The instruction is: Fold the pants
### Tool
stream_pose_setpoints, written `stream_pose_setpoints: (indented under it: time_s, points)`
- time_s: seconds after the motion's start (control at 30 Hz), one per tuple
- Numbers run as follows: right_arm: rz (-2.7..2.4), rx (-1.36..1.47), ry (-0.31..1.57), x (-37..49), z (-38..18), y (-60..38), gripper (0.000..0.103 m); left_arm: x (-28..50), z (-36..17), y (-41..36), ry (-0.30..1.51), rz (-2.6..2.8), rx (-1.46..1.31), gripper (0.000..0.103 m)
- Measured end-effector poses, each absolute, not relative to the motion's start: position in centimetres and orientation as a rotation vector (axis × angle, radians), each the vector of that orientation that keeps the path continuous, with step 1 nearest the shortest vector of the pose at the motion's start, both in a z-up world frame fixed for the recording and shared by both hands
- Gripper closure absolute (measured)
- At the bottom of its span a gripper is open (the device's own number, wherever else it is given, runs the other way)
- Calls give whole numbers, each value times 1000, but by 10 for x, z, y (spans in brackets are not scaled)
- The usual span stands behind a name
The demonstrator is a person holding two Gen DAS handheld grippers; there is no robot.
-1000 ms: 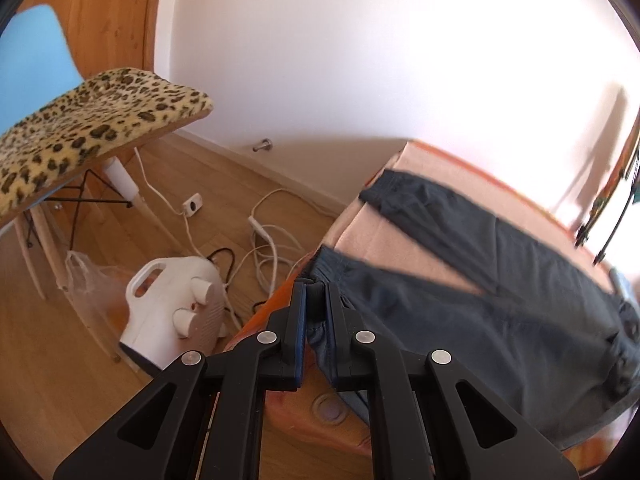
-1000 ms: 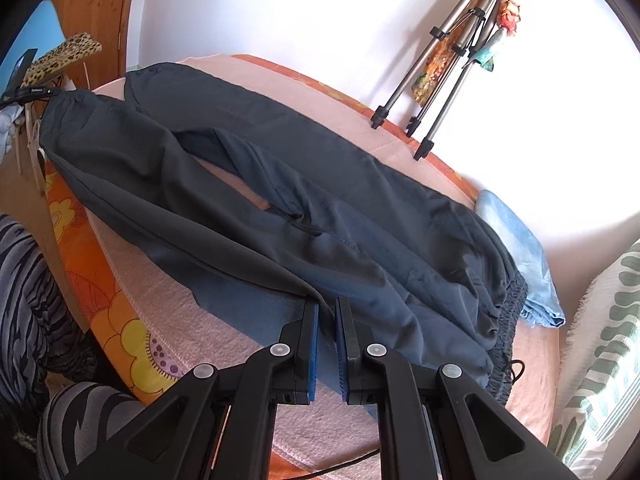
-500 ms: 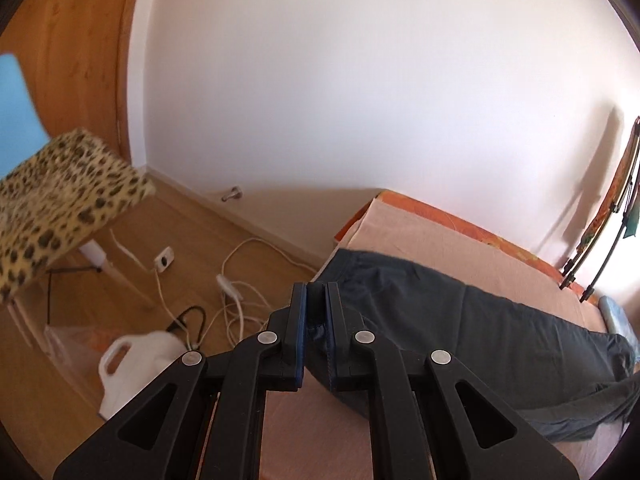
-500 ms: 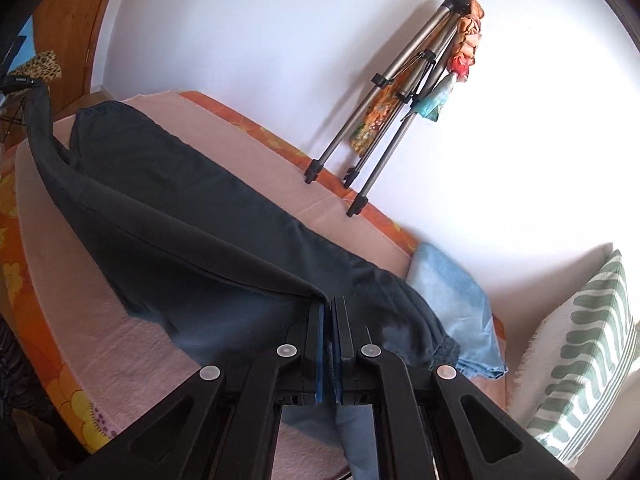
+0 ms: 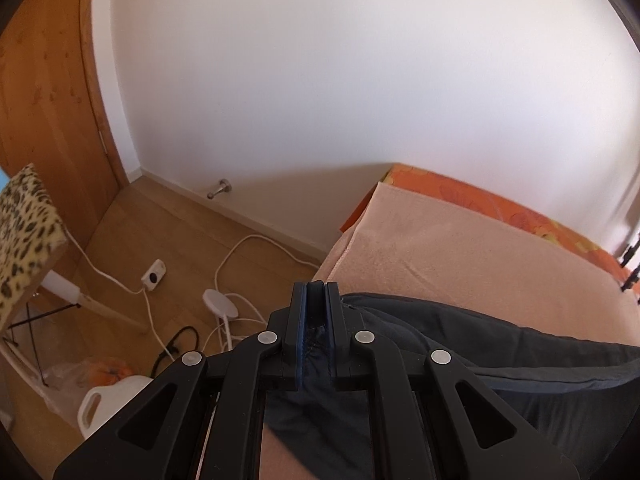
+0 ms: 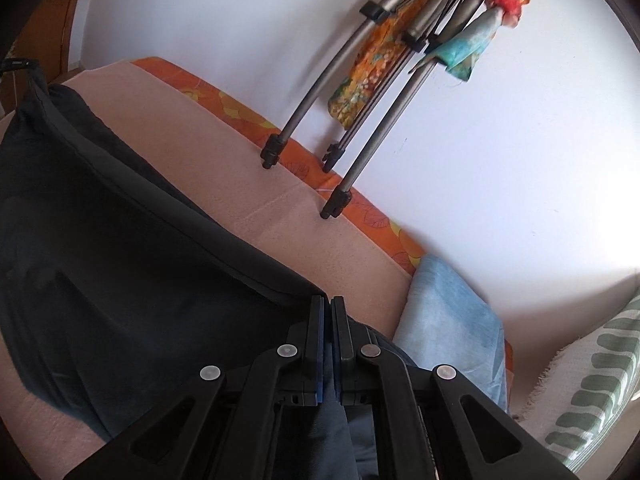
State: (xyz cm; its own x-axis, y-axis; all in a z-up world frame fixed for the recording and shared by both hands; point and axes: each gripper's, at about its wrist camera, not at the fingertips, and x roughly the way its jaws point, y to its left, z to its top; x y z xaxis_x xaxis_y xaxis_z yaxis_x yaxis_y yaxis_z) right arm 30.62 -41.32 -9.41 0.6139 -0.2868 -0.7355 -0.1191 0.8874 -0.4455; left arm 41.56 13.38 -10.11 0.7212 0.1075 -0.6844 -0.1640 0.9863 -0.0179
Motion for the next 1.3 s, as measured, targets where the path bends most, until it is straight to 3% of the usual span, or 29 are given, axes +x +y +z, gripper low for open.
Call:
stream_pose_setpoints:
  time_s: [0.23, 0.33, 0.37, 0.4, 0.7, 0.73, 0.8, 0.83, 0.87, 1.03, 1.13, 1.23, 1.3]
  points:
    - [-95, -496, 966, 347, -133, -421, 103, 450, -117, 135, 812, 182, -84, 93]
    - [-116, -502, 974, 358, -141, -423, 103, 458, -113, 140, 824, 168, -119, 79]
    - [-122, -505, 977, 361, -143, -424, 103, 457, -109, 144, 826, 156, -139, 64]
    - [-125, -502, 980, 363, -144, -425, 103, 453, -103, 149, 812, 136, -154, 59]
    - [-109, -432, 966, 355, -137, -421, 103, 406, -113, 189, 858, 76, -182, 59]
    - [-97, -407, 963, 351, -134, -418, 100, 402, -119, 191, 870, 65, -197, 59]
    - [-44, -363, 949, 338, -124, -403, 86, 400, -130, 194, 889, 58, -222, 59]
    - [-12, -360, 937, 331, -119, -393, 70, 402, -133, 194, 896, 61, -226, 59]
    - [22, -369, 924, 325, -115, -380, 62, 403, -137, 194, 903, 72, -234, 59]
    - [297, -369, 912, 295, -98, -303, 60, 416, -145, 194, 912, 75, -261, 59]
    - [468, -407, 925, 277, -102, -251, 53, 417, -146, 191, 902, 87, -271, 59]
    - [606, -462, 960, 261, -120, -203, 52, 418, -148, 191, 892, 77, -271, 73]
    - [660, -504, 975, 255, -133, -179, 52, 419, -147, 187, 886, 73, -241, 93]
